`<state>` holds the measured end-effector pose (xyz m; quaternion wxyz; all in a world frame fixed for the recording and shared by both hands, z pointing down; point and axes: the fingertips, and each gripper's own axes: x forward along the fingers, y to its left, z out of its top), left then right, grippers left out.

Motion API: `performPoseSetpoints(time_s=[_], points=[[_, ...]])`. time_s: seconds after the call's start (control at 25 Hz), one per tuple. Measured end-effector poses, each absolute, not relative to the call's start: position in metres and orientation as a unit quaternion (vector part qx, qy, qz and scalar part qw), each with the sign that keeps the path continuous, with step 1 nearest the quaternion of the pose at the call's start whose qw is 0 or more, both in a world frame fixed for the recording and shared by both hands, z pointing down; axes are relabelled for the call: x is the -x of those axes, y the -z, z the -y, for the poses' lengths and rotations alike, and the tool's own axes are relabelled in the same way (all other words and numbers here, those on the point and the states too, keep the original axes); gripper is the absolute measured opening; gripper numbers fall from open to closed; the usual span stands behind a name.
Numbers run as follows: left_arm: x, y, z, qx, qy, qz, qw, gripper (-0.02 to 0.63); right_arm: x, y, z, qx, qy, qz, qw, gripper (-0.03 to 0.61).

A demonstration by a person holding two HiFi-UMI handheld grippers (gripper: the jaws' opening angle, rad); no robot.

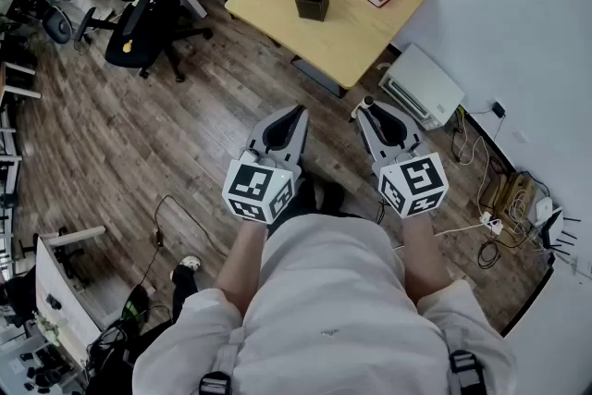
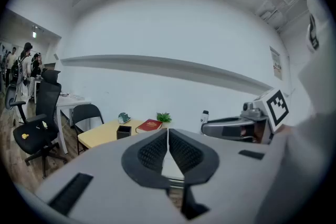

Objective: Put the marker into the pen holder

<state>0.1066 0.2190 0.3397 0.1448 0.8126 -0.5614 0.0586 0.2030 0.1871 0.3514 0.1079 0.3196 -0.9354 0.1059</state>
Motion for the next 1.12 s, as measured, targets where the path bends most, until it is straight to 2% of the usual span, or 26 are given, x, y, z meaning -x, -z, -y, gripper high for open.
performPoseSetpoints(time_s=[0.52, 1.12], points=[[-0.125, -0.339, -0.236, -0.819, -0.056, 0.549, 0.157, 0.012, -0.213, -0.349, -0.203, -0.310, -0.097, 0.940, 0.106, 0.066], [-0.096, -0.349, -0.213, -0.827, -0.077, 0.536, 0.152, 0.012, -0.180, -0.348, -0.193, -0.311, -0.077, 0.939, 0.123, 0.067]])
